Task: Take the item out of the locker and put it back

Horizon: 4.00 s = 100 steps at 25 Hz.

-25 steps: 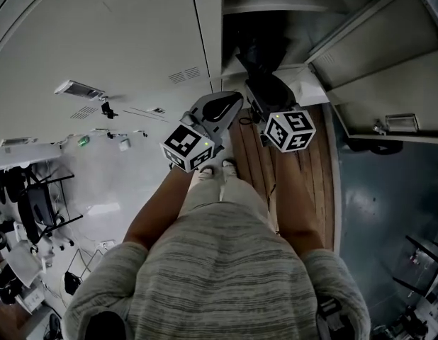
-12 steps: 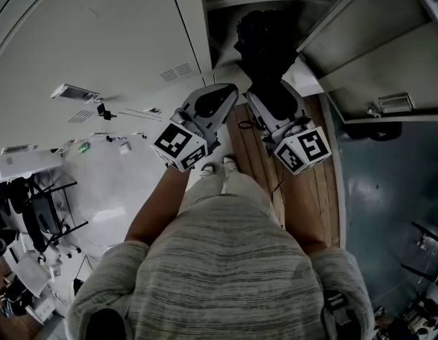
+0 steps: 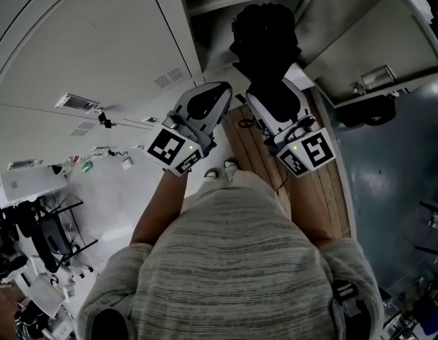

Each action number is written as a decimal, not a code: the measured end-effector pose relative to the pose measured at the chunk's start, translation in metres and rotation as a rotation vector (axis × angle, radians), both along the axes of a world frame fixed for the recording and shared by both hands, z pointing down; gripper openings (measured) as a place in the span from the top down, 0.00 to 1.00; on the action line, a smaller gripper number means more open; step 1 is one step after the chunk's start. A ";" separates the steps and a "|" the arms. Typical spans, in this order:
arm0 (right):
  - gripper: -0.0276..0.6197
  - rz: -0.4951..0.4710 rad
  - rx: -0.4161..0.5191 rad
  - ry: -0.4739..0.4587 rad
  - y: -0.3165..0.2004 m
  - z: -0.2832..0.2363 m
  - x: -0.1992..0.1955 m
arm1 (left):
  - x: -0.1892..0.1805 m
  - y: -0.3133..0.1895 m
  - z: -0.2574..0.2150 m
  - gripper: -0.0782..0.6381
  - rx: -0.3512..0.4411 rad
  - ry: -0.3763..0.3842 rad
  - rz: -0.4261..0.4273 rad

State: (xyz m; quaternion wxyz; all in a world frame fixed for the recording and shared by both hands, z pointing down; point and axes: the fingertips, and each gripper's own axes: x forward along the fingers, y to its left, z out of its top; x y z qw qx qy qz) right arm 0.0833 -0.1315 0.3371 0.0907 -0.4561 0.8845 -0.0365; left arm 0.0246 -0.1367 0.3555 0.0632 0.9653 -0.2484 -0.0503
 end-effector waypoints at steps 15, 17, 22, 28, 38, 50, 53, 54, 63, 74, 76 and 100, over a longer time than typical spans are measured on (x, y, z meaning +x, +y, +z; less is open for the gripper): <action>0.56 0.042 0.130 -0.036 0.019 -0.048 0.006 | 0.009 0.018 -0.029 0.88 0.051 -0.011 0.064; 0.56 0.048 0.137 -0.037 0.019 -0.049 0.007 | 0.009 0.019 -0.029 0.88 0.053 -0.014 0.065; 0.56 0.062 0.131 -0.033 0.018 -0.046 0.011 | 0.012 0.020 -0.030 0.88 0.052 -0.016 0.071; 0.56 0.067 0.107 -0.022 0.015 -0.038 0.011 | 0.011 0.018 -0.026 0.88 0.047 -0.018 0.076; 0.56 0.078 0.041 0.023 0.007 -0.026 0.019 | 0.019 0.021 -0.022 0.88 0.040 -0.031 0.079; 0.56 0.048 -0.166 0.260 -0.032 0.055 0.015 | 0.013 0.011 -0.007 0.88 0.011 -0.044 0.039; 0.56 0.043 -0.212 0.359 -0.049 0.072 0.015 | 0.016 0.008 -0.002 0.88 0.005 -0.051 0.042; 0.56 0.037 -0.230 0.387 -0.055 0.077 0.014 | 0.017 0.007 -0.001 0.88 0.003 -0.052 0.044; 0.56 -0.044 -0.350 0.605 -0.105 0.123 0.002 | 0.018 -0.006 0.010 0.88 -0.030 -0.024 0.031; 0.56 -0.065 -0.497 0.618 -0.139 0.155 -0.017 | 0.020 -0.018 0.022 0.88 -0.051 -0.035 0.010; 0.56 -0.069 -0.524 0.617 -0.142 0.158 -0.019 | 0.020 -0.018 0.023 0.88 -0.053 -0.035 0.007; 0.54 -0.015 -0.265 0.295 -0.084 0.062 0.018 | 0.025 -0.013 0.021 0.88 -0.056 -0.021 0.007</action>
